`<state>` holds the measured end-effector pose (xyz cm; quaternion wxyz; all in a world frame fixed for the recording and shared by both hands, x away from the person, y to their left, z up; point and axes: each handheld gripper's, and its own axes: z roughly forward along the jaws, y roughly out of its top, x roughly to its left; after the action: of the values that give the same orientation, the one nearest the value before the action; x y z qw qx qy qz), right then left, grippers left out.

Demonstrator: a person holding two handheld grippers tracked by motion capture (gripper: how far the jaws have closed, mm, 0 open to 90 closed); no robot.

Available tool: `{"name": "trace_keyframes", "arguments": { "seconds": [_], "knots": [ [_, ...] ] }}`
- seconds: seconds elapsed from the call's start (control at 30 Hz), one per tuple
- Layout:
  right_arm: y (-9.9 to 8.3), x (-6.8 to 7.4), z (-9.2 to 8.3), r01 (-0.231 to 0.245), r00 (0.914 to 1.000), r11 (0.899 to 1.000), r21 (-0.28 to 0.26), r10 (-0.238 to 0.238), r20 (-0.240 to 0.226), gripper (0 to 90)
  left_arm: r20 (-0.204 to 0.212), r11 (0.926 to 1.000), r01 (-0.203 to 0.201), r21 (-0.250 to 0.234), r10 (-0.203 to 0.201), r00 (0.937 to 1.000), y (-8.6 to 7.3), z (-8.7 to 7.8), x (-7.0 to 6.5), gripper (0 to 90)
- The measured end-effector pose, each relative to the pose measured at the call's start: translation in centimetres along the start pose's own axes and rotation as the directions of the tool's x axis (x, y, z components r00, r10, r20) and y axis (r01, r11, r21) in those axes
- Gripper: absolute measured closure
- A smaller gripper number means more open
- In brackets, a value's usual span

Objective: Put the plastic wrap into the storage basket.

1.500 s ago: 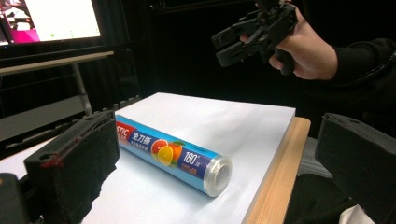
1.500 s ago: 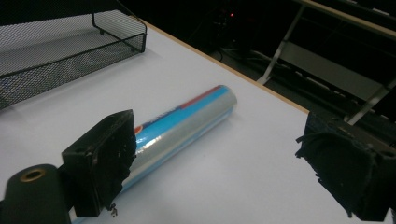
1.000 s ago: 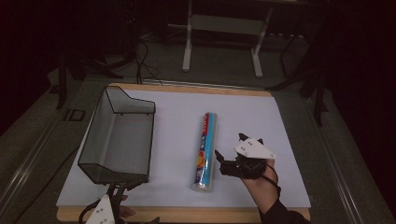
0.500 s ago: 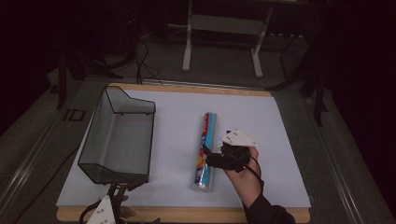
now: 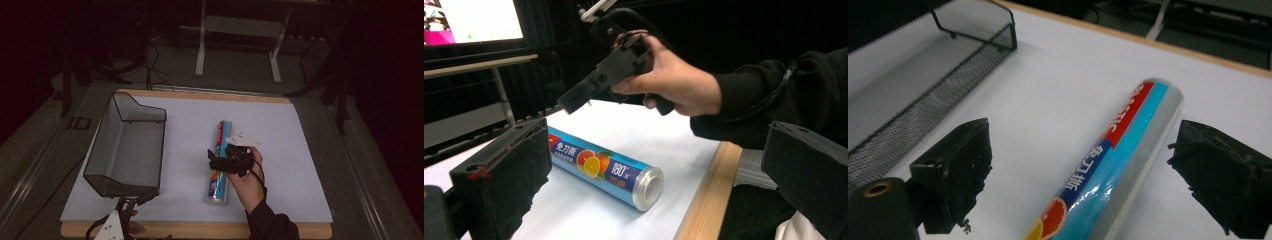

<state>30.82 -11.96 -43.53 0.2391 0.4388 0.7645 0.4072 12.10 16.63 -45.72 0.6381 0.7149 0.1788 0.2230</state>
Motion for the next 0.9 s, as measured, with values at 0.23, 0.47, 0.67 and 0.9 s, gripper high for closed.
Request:
{"name": "trace_keyframes", "arguments": {
  "seconds": [0.23, 0.47, 0.67, 0.9],
  "knots": [
    [-0.2, -0.3, 2.3, -0.091, 0.9958, 0.990, 0.105, 0.091, 0.006, 9.0, 0.004, 1.0000, -0.004, 0.004, 0.004, 1.0000, 0.0, 0.1, -0.1, 0.6],
    [-0.6, -1.0, 4.9, -0.207, 0.9783, 0.952, 0.224, 0.202, 0.048, 9.7, 0.006, 1.0000, -0.004, 0.004, 0.004, 1.0000, 0.0, 0.1, -0.1, 0.6],
    [-0.6, -1.8, 6.7, -0.309, 0.9511, 0.899, 0.311, 0.293, 0.099, 9.7, 0.007, 1.0000, -0.006, 0.004, 0.006, 1.0000, 0.0, 0.1, -0.1, 0.6],
    [-0.4, -2.0, 7.5, -0.370, 0.9288, 0.860, 0.351, 0.352, 0.117, 9.7, 0.006, 1.0000, -0.005, 0.002, 0.005, 1.0000, 0.0, 0.1, -0.2, 0.6]
  ]
}}
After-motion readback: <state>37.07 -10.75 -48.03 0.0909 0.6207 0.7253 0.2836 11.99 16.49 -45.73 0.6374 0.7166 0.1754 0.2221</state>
